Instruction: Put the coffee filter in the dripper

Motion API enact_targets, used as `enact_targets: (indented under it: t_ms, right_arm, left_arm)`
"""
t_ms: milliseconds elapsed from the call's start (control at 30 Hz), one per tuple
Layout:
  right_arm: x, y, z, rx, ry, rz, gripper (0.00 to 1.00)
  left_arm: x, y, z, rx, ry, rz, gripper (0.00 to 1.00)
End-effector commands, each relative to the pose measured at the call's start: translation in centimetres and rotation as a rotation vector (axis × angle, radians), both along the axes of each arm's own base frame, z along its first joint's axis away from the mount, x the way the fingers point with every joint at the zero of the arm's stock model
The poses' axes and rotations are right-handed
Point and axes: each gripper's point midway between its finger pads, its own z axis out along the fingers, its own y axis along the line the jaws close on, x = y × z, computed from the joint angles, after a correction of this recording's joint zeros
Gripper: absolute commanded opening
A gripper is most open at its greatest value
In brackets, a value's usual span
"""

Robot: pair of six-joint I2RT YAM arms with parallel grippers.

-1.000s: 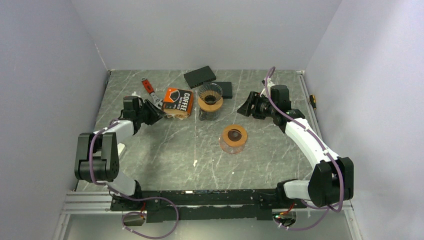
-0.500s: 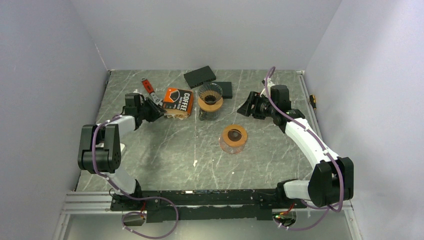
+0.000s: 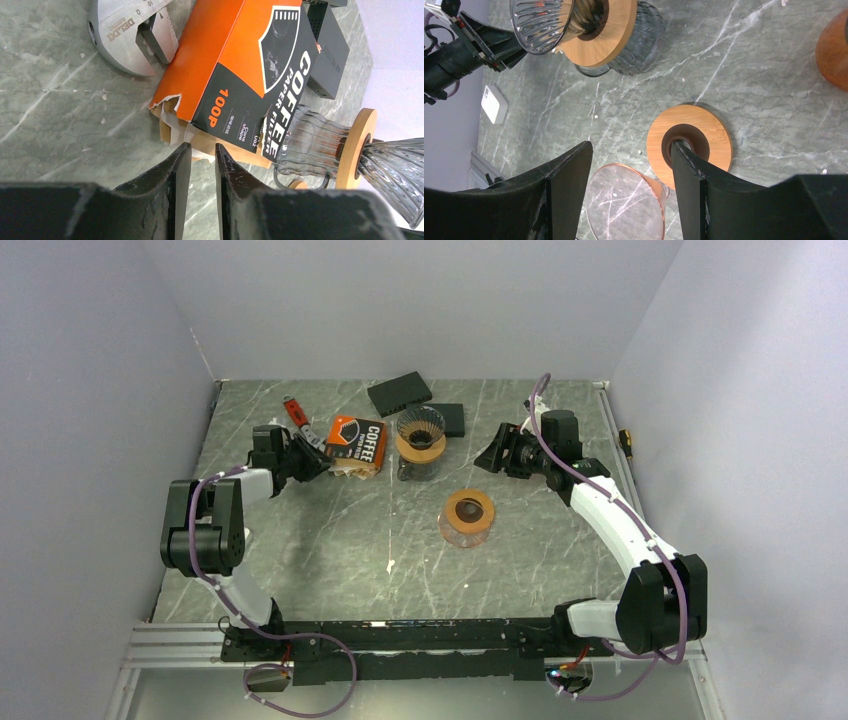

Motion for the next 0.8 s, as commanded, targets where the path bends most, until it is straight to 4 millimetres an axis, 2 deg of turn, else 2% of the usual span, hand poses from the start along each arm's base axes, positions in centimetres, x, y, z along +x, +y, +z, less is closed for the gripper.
enact_targets:
  t_ms: [0,100,300,567,767]
  right_arm:
    - [0.6,-0.1,1.8,0.005,-0.071,0.0,0.63]
    - [0.5,-0.1,1.8,0.006,-0.07,0.0,0.63]
    - [0.5,-0.1,1.9,0.006,-0.072,0.0,0.63]
    - [0.5,-0.1,2.0,0.006,-0.074,-0.001,0.63]
    - [0.5,0.0,2.5,0.017,-0.081,0.004,0.63]
  left_arm:
    - [1.7,-0.2,2.3,-0.027,-0.088,-0.001,0.28]
    - [1.7,-0.1,2.7,-0.023,-0.102,0.005,0.22]
    - [1.4,0.0,3.0,-0.02,-0.117,0.011,0.0]
    - [0.2,-0.1,3.6,-0.027,-0.13,0.012,0.0]
    - [-1.9,-0.1,4.6,-0.032,-0.135,0.02,0.0]
